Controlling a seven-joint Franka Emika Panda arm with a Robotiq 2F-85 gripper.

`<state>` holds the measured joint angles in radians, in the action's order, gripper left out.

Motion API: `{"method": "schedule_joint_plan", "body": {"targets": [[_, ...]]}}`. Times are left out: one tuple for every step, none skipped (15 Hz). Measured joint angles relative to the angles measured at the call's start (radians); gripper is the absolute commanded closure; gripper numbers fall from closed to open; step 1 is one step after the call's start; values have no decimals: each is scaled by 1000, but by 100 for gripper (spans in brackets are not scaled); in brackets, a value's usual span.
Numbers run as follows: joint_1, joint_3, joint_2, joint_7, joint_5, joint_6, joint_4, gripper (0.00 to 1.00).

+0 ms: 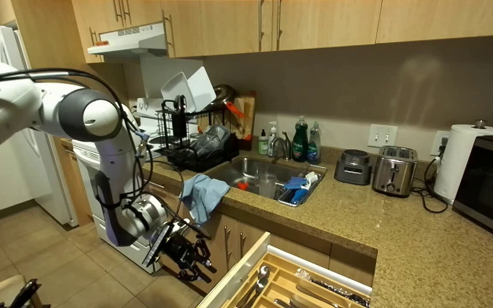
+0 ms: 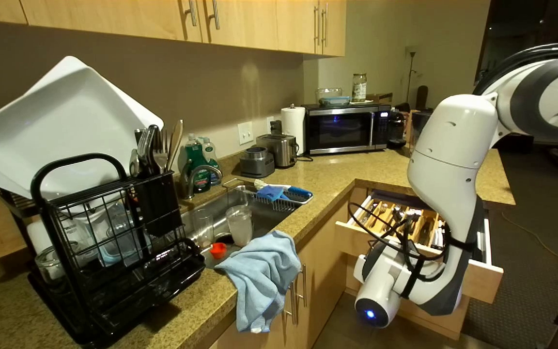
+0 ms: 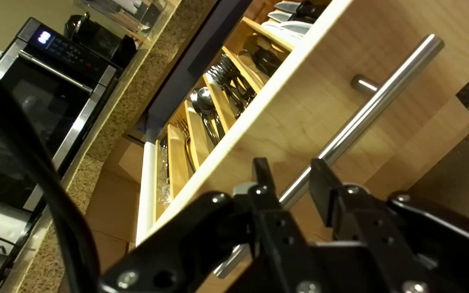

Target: Close the open drawer on the right

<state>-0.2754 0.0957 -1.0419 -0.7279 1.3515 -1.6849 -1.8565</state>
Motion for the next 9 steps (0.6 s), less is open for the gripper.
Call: {"method": "schedule_joint_plan", "body": {"targets": [[1, 0, -4, 0, -9, 1, 5, 99], [2, -1, -7, 0, -16, 3, 10, 100], [4, -1, -10, 0, -23, 5, 15, 100], [8, -2, -12, 0, -28, 7, 21, 100], [12, -4, -15, 0, -31, 8, 27, 100], [17, -8, -18, 0, -33, 8, 33, 100], [23, -11, -21, 0, -34, 9, 40, 100], [29, -16, -25, 0, -35, 9, 47, 100], [35, -20, -29, 0, -35, 9, 53, 100]]}}
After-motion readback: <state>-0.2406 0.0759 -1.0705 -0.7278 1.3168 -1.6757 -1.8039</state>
